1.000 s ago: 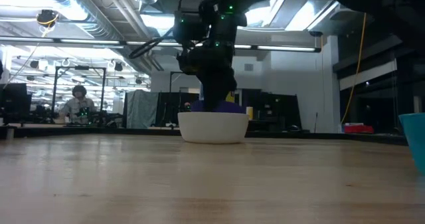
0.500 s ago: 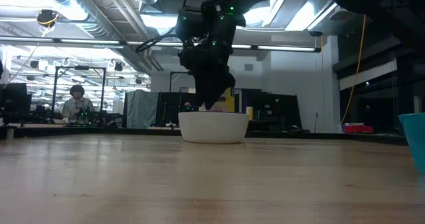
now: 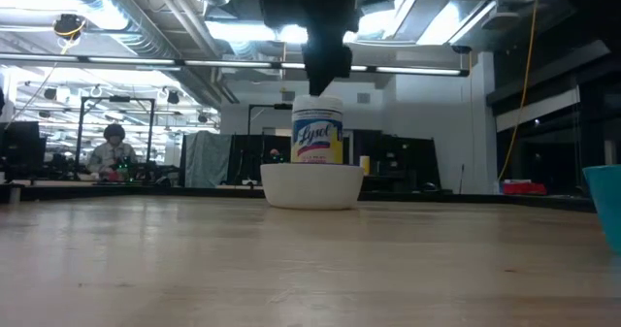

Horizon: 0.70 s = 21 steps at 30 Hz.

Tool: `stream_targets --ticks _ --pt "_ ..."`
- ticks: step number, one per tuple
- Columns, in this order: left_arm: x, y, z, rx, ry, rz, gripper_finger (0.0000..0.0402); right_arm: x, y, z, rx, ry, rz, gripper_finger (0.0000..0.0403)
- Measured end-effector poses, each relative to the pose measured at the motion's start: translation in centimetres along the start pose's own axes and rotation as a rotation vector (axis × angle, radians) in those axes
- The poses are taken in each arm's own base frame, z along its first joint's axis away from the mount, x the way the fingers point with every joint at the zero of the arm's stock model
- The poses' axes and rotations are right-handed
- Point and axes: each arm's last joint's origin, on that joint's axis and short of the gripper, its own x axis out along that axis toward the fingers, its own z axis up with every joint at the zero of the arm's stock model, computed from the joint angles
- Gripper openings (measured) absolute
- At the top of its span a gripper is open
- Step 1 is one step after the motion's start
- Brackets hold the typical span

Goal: Nest bowls inside each other
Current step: Stack the light blue bowl on the blue bowl

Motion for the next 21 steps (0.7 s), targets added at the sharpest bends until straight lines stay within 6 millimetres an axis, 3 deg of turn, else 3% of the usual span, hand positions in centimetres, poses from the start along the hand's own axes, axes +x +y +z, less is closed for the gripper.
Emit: stream_targets --ticks 6,13,17,21 --pt "0.0 -0.2 0.0 -0.018 -0.011 -0.058 0.0171 2.5 5.6 -1.6 -0.010 0.050 -0.011 0.0164" --pt "-0.7 0.2 0.3 -0.063 -0.034 -0.094 0.0171 7.0 10.5 -5.9 0.124 0.034 -0.006 0.0168" --pt "-2.0 0.9 0.5 -0.095 -0.041 -0.128 0.0171 7.3 13.3 -9.7 0.224 -0.037 0.055 0.0160" --pt "-3.7 1.8 0.0 -0.149 0.011 -0.129 0.0171 6.0 15.2 -13.5 0.350 -0.133 0.068 0.0150"
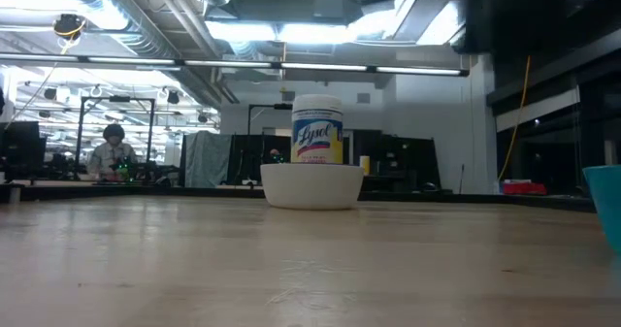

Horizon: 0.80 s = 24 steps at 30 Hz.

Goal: Nest bowls inside each other
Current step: Stack the light blue bowl on the blue bowl

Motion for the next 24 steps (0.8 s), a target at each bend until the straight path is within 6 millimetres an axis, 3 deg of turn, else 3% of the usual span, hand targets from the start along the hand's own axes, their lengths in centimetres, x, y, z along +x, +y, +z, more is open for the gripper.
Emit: stream_targets --ticks 5,10,15,24 --pt "-1.4 0.5 -0.5 -0.082 0.054 -0.024 0.0171 -2.1 0.4 -4.8 0.108 -0.106 -0.021 0.0140" --pt "-1.6 0.4 -0.7 -0.137 0.075 -0.068 0.0171 -0.7 -0.1 -7.4 0.254 -0.042 -0.031 0.0138" --pt "-1.4 0.3 -0.7 -0.150 0.083 -0.098 0.0171 1.2 -0.4 -7.8 0.354 0.047 -0.014 0.0153" --pt "-1.3 0.2 -0.8 -0.149 0.087 -0.105 0.0171 1.7 -0.8 -7.2 0.419 0.068 -0.035 0.0165"
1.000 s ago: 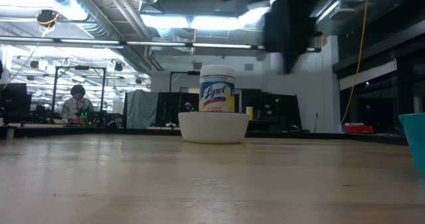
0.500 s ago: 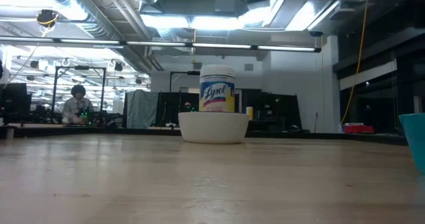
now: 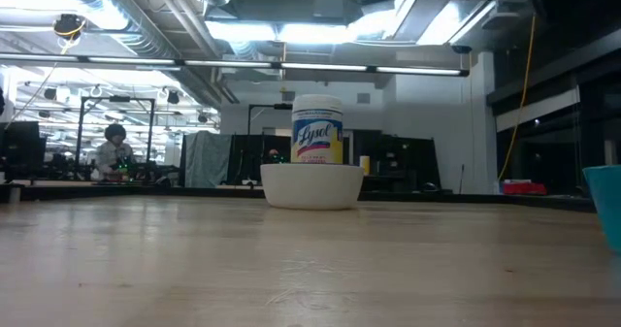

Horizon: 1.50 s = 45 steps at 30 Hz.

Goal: Nest bowls inside each other
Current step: Stack the light blue bowl on the blue bowl

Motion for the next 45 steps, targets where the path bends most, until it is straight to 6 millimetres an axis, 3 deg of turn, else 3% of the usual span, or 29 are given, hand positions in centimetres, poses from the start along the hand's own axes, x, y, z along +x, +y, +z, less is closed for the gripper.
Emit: stream_targets --ticks 12,14,17,20,24,28,32,36,40,45 --pt "0.0 0.0 0.0 0.000 0.003 -0.014 0.0171 3.9 -1.0 1.3 -0.035 0.100 -0.127 0.0151" --pt "0.0 0.0 0.0 0.000 0.003 -0.014 0.0171 4.5 -1.2 1.7 -0.047 0.125 -0.145 0.0118" --pt "0.0 0.0 0.0 0.000 0.002 -0.012 0.0171 4.4 -1.2 2.7 -0.108 0.141 -0.140 0.0031" --pt "0.0 0.0 0.0 0.001 0.005 -0.005 0.0171 3.0 -0.5 4.4 -0.167 0.096 -0.178 0.0011" --pt "0.3 0.1 -0.5 0.009 0.023 0.036 0.0171 0.0 0.4 8.5 -0.294 0.034 -0.233 0.0005" --pt "1.2 0.2 -1.8 0.028 0.063 0.117 0.0171 -3.4 0.3 14.5 -0.396 -0.015 -0.239 0.0004" --pt "2.2 0.4 -3.7 0.052 0.122 0.188 0.0171 -6.7 -1.8 20.8 -0.422 -0.069 -0.241 0.0003" --pt "3.0 0.5 -5.1 0.055 0.115 0.236 0.0171 -9.6 -4.5 25.4 -0.424 -0.106 -0.238 0.0002" --pt "3.5 0.5 -5.6 0.066 0.071 0.256 0.0171 -10.7 -6.5 28.7 -0.419 -0.123 -0.225 0.0001" --pt "3.5 0.7 -5.5 0.072 0.050 0.310 0.0171 -10.0 -6.2 32.1 -0.485 -0.128 -0.214 0.0001"
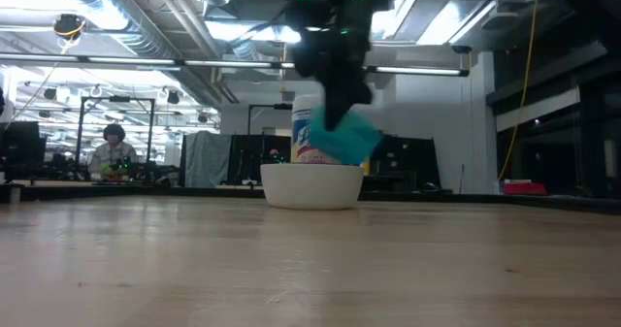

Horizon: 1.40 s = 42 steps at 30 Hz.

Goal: Nest bowls inside each other
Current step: Stack the light blue bowl on the blue bowl

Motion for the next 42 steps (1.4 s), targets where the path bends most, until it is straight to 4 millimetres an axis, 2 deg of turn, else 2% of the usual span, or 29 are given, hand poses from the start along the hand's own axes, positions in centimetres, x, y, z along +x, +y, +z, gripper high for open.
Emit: stream_targets --ticks 4,6,10,15,18,27,31,33,35,42 --pt "-0.2 0.2 0.3 -0.018 -0.030 0.018 0.0171 1.5 0.5 2.6 -0.063 0.028 0.010 0.0001" --pt "-0.4 0.3 0.4 -0.025 -0.041 0.023 0.0171 2.3 0.5 3.3 -0.089 0.073 0.001 0.0001" --pt "-0.6 0.4 0.6 -0.041 -0.057 0.027 0.0171 3.3 0.4 3.5 -0.125 0.151 -0.026 0.0001" --pt "-0.6 0.4 0.7 -0.030 -0.067 0.028 0.0171 4.6 0.2 3.0 -0.174 0.201 0.020 0.0007" --pt "-0.5 0.4 0.7 -0.026 -0.066 0.040 0.0171 4.7 0.3 3.4 -0.197 0.162 0.039 0.0040" --pt "-0.5 0.4 0.7 -0.025 -0.065 0.041 0.0171 4.0 -0.8 3.8 -0.088 0.133 0.106 0.0202" --pt "-0.5 0.4 0.6 -0.011 -0.059 0.042 0.0171 3.3 -1.0 3.7 -0.063 0.127 0.064 0.0236" --pt "-0.5 0.4 0.6 -0.010 -0.059 0.042 0.0171 3.4 -0.8 3.6 -0.073 0.128 0.012 0.0228" --pt "-0.5 0.4 0.6 -0.010 -0.059 0.042 0.0171 3.4 -0.4 3.5 -0.097 0.123 -0.024 0.0200" --pt "-0.5 0.4 0.6 -0.010 -0.059 0.042 0.0171 3.6 0.5 4.0 -0.170 0.060 -0.028 0.0026"
